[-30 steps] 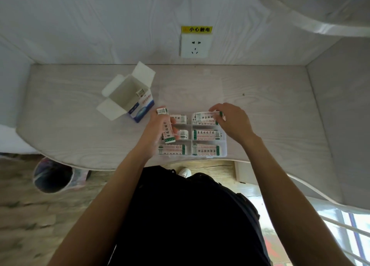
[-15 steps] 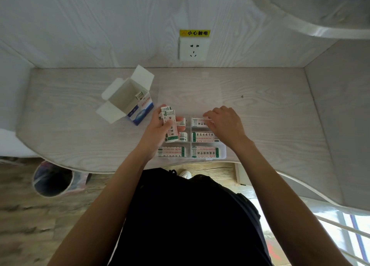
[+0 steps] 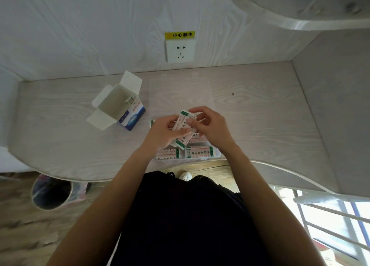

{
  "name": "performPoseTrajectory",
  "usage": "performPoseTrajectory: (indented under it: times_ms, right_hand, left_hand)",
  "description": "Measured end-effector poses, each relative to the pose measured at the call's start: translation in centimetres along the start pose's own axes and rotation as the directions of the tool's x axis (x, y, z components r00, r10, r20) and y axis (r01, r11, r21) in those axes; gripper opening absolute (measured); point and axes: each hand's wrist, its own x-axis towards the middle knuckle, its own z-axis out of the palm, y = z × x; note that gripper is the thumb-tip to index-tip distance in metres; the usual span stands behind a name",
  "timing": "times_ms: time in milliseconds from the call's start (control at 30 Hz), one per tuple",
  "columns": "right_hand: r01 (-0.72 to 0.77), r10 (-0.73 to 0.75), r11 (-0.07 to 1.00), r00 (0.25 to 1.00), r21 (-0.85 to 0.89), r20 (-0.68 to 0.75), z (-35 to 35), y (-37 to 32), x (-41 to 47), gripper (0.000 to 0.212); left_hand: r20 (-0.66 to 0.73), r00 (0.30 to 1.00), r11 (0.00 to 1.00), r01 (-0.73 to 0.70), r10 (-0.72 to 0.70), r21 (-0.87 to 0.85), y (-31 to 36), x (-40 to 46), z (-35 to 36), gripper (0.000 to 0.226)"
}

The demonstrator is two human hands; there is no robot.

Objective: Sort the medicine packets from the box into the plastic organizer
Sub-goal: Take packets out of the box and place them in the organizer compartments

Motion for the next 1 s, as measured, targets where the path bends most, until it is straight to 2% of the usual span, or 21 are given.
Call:
performPoseTrajectory:
  times_ms: [67,167,267,367,533,667,733,867,933,1000]
  right_hand:
    - [0.013,-0.012,0.999,0.999,0.031,-0.038,-0.2,0.6,-0.2,0.017]
    - [0.009,-0.007,1.0,0.989,0.016,-0.15,-0.5,1.4,-0.6,0.013]
    - [-0.021,0.041,0.994,0.98,0.105,-0.194,-0.9,2.6,-1.1,0.016]
    - [-0.041,0.069,0.993,0.966,0.115,-0.249,-1.5,3.9,-1.6,0.015]
    - [-0.088,0.072,0.996,0.929,-0.027,-0.364,-1.5,5.1,-1.5,0.003]
    - [-0.147,0.016,0.954,0.895,-0.262,-0.445,-0.6,5.6,-1.4,0.01]
    - [-0.163,-0.024,0.912,0.893,-0.375,-0.449,-0.2,5.7,-1.3,0.015]
    - [-0.06,-0.212,0.824,0.89,-0.564,-0.404,0.4,6.0,-1.3,0.019]
    - [0.025,-0.32,0.78,0.875,-0.625,-0.364,0.7,6.3,-1.5,0.018]
    - [0.054,-0.359,0.761,0.865,-0.646,-0.351,0.8,6.7,-1.7,0.017]
  left_hand:
    - [0.023,1.0,0.999,-0.006,0.005,0.044,0.2,0.3,0.3,0.026]
    - [0.07,0.996,0.998,0.053,-0.051,-0.035,0.2,0.3,0.6,0.021]
    - [0.012,0.997,0.996,0.081,-0.081,-0.03,0.0,0.4,0.6,0.018]
    - [-0.035,0.996,0.991,0.08,-0.084,-0.112,-0.3,0.3,0.5,0.022]
    - [-0.093,0.995,0.999,0.026,-0.023,0.03,-0.9,0.5,0.2,0.017]
    - [-0.119,0.992,0.965,-0.018,0.051,0.263,-0.9,0.9,0.1,0.02]
    - [-0.125,0.989,0.945,-0.03,0.075,0.327,-0.6,1.2,0.1,0.025]
    - [-0.103,0.989,0.922,-0.063,0.11,0.381,-0.4,1.8,0.2,0.032]
    - [-0.076,0.991,0.917,-0.07,0.108,0.393,-0.5,2.1,0.3,0.034]
    - [-0.046,0.993,0.917,-0.079,0.104,0.39,-0.4,2.1,0.4,0.035]
